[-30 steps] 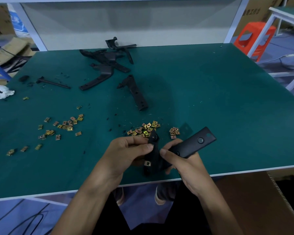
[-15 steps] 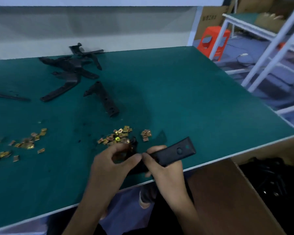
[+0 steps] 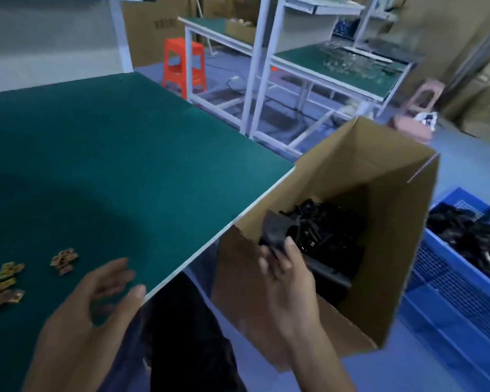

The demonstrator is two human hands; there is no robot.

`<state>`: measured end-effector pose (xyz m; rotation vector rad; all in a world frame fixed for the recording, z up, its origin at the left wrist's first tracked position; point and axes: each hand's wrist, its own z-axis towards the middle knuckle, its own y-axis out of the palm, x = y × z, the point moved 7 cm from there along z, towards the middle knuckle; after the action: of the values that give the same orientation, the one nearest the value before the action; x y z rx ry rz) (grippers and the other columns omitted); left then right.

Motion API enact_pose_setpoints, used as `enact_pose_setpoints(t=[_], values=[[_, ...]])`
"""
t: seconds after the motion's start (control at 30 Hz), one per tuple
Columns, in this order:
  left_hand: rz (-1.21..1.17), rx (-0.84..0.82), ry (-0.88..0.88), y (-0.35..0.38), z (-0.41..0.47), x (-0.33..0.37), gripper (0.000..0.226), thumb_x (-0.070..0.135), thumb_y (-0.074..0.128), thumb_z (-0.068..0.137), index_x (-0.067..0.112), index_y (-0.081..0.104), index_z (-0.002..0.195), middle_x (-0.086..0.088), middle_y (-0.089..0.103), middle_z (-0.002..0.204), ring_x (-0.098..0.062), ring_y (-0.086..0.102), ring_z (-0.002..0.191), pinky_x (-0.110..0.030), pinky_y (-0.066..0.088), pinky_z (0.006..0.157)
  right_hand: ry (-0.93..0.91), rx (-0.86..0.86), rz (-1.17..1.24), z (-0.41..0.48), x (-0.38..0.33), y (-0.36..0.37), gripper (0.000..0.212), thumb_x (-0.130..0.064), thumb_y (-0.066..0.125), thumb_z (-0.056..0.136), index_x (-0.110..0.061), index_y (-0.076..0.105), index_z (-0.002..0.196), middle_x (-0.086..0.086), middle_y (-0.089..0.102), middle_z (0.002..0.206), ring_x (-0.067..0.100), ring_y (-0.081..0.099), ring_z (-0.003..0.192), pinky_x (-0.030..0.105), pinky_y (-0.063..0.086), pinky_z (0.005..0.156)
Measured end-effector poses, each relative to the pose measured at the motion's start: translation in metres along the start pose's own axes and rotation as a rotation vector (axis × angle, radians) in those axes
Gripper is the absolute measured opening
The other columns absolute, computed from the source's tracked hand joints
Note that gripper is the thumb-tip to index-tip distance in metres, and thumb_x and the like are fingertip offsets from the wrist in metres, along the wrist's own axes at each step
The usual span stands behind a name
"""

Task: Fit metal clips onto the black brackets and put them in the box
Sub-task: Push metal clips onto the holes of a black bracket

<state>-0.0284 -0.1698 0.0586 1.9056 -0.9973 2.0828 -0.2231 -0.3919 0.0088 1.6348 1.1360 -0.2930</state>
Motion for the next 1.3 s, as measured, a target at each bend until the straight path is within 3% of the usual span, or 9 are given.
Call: enact_pose_setpoints(t=[0.1,0.3,0.5,0.6,0.7,0.8,0.9,1.17,1.3], values=[[0.038,0.051,-0.059,-0.026,-0.002,-0.022,0.041,0.021,0.073,0.088,0.058,0.062,0.103,0.034,0.069,0.099,0.022,0.058,0.088,0.005,0.04,0.077,0.134,0.035,0.086,0.016,0.012,-0.006,0.06,-0.041,0.068,0.092,-0.016,0.047,0.143,0.011,0.073,0.123,0.024,0.074,0.105,0.033,0.062,0.078],[0.057,0.406,-0.051,-0.115,0.009,-0.053,0.03,0.013,0.073,0.089,0.042,0.07,0.096,0.023,0.074,0.094,0.009,0.066,0.089,-0.018,0.053,0.082,-0.053,-0.363,-0.373,-0.009,0.082,0.08,0.041,-0.041,0.079,0.08,-0.026,0.072,0.117,0.016,0.077,0.098,0.023,0.073,0.083,0.029,0.057,0.067],[0.188,0.612,-0.118,-0.196,0.057,-0.068,0.018,0.024,0.066,0.094,0.026,0.068,0.112,0.019,0.068,0.104,-0.003,0.064,0.103,-0.028,0.048,0.095,-0.442,-0.888,-0.919,-0.077,0.164,0.174,0.026,-0.024,0.07,0.095,-0.039,0.069,0.116,-0.012,0.069,0.08,0.001,0.062,0.07,0.009,0.045,0.067],[0.29,0.659,-0.164,-0.222,0.085,-0.079,0.036,0.03,0.063,0.097,0.013,0.063,0.128,0.0,0.066,0.126,-0.018,0.058,0.121,-0.032,0.044,0.102,-0.559,-0.842,-1.09,-0.082,0.179,0.178,0.023,-0.019,0.075,0.09,-0.031,0.073,0.109,-0.006,0.058,0.061,0.005,0.058,0.063,0.002,0.037,0.061],[0.347,0.731,-0.263,-0.247,0.12,-0.088,0.061,0.04,0.061,0.098,0.001,0.047,0.143,-0.016,0.052,0.142,-0.032,0.045,0.135,-0.043,0.035,0.114,-0.571,-0.795,-1.09,-0.078,0.175,0.175,0.021,-0.031,0.071,0.088,-0.045,0.065,0.103,-0.007,0.055,0.06,0.003,0.058,0.062,0.004,0.038,0.06],[-0.11,0.747,-0.482,-0.259,0.15,-0.111,0.054,0.049,0.062,0.095,0.001,0.057,0.121,-0.013,0.059,0.109,-0.028,0.061,0.099,-0.041,0.055,0.088,-0.577,-0.786,-1.058,-0.076,0.173,0.174,0.018,-0.042,0.063,0.086,-0.042,0.068,0.103,-0.01,0.056,0.063,0.004,0.058,0.06,0.005,0.039,0.06],[-0.544,0.711,-0.543,-0.255,0.168,-0.129,0.025,0.029,0.066,0.097,0.004,0.062,0.099,-0.01,0.064,0.081,-0.016,0.056,0.063,-0.027,0.052,0.056,-0.616,-0.782,-1.037,-0.076,0.173,0.176,0.02,-0.037,0.064,0.085,-0.031,0.073,0.103,-0.01,0.054,0.061,0.005,0.056,0.056,0.006,0.04,0.058],[-0.849,0.491,-0.31,-0.195,0.119,-0.059,0.02,0.03,0.061,0.099,0.017,0.071,0.088,0.003,0.072,0.074,-0.007,0.06,0.061,-0.019,0.045,0.052,-0.599,-0.782,-1.001,-0.074,0.172,0.177,0.004,-0.04,0.073,0.092,-0.038,0.071,0.095,-0.014,0.063,0.063,0.001,0.061,0.061,0.004,0.042,0.062],[-0.794,0.308,-0.235,-0.118,0.057,-0.028,0.034,0.038,0.058,0.099,0.024,0.08,0.078,0.0,0.073,0.083,-0.007,0.061,0.063,-0.019,0.047,0.053,-0.323,-0.699,-0.862,-0.062,0.173,0.172,0.052,-0.072,0.076,0.071,-0.043,0.065,0.113,-0.009,0.071,0.075,0.003,0.064,0.062,0.016,0.051,0.064]])
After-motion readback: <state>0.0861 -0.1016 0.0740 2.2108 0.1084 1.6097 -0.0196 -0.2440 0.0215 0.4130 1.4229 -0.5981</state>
